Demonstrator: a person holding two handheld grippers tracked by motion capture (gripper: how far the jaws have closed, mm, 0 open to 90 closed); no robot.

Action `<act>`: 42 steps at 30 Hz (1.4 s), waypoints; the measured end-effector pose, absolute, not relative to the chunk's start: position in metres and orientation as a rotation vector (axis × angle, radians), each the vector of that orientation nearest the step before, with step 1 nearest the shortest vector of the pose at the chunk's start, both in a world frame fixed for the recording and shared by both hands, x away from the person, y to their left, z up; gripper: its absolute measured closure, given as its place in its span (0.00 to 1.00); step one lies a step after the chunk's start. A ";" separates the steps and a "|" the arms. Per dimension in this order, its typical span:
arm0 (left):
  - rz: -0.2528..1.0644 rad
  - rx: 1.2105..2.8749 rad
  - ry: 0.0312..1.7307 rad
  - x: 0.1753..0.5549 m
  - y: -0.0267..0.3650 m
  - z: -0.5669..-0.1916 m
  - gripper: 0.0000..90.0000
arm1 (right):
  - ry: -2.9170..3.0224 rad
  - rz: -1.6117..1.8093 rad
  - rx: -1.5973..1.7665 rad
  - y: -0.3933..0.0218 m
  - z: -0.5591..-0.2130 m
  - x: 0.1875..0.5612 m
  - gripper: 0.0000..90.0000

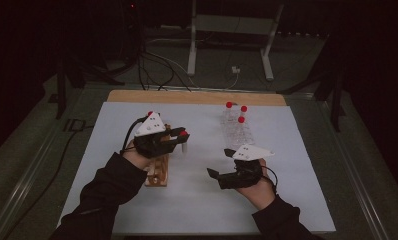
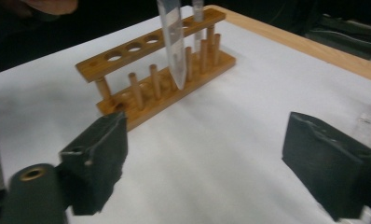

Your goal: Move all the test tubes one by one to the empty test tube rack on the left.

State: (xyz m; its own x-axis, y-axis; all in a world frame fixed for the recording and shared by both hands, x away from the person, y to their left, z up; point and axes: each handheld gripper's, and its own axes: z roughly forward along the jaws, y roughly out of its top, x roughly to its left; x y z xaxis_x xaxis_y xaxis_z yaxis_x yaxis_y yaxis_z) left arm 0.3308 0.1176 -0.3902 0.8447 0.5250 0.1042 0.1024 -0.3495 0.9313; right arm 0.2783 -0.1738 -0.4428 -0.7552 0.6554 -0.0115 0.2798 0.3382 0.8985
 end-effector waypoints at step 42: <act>0.701 1.760 0.814 0.390 0.189 -0.407 0.80 | 2.224 1.424 0.815 -0.180 -0.440 0.280 0.00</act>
